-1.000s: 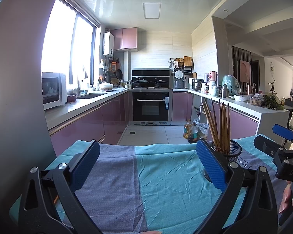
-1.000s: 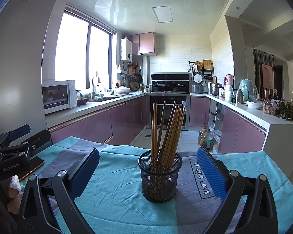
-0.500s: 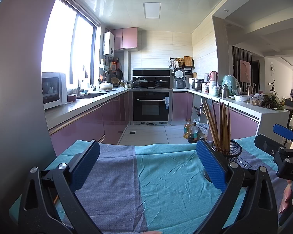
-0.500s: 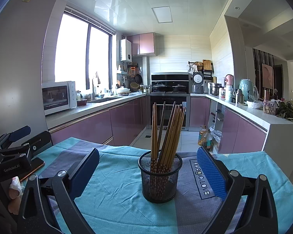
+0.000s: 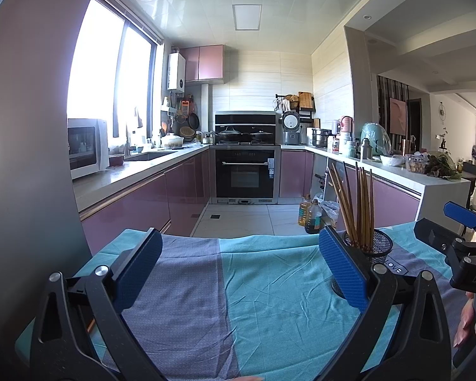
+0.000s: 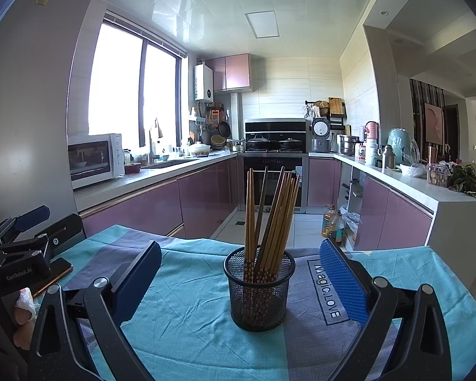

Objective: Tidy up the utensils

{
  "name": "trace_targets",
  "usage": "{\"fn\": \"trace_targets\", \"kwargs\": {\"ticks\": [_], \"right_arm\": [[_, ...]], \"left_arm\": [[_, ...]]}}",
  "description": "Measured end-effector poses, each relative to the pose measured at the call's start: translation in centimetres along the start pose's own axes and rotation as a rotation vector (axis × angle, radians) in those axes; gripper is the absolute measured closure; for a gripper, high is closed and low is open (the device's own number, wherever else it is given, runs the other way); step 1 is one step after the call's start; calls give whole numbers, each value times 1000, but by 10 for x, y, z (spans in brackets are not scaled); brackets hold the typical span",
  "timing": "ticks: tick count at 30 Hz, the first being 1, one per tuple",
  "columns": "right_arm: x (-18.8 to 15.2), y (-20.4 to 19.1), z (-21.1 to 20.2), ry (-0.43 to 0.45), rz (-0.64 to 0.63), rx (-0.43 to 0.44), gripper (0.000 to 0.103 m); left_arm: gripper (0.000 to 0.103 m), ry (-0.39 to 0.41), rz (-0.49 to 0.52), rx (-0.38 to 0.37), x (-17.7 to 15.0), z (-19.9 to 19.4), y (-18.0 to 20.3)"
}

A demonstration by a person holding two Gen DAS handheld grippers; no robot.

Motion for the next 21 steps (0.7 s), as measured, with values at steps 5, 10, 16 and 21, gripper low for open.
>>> {"fn": "trace_targets", "kwargs": {"ticks": [5,10,16,21], "right_arm": [[0,0,0,1,2,-1,6],[1,0,1,1,1,-2,6],[1,0,1,1,2,-2,6],[0,0,0,3,2,-3,6]], "left_arm": [[6,-1,1,0,0,0,1],[6,-1,-1,0,0,0,0],[6,-1,0,0,0,0,0],[6,-3,-1,0,0,0,0]]}}
Point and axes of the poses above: each gripper's, at about its wrist camera, not at the fingertips, and z roughly the way its jaws point, y to its right, x to its top, the point moved 4 cm from there along z, roughly the way its jaws point, and after that the axes turned 1 degree about x, right-handed, at the moved point
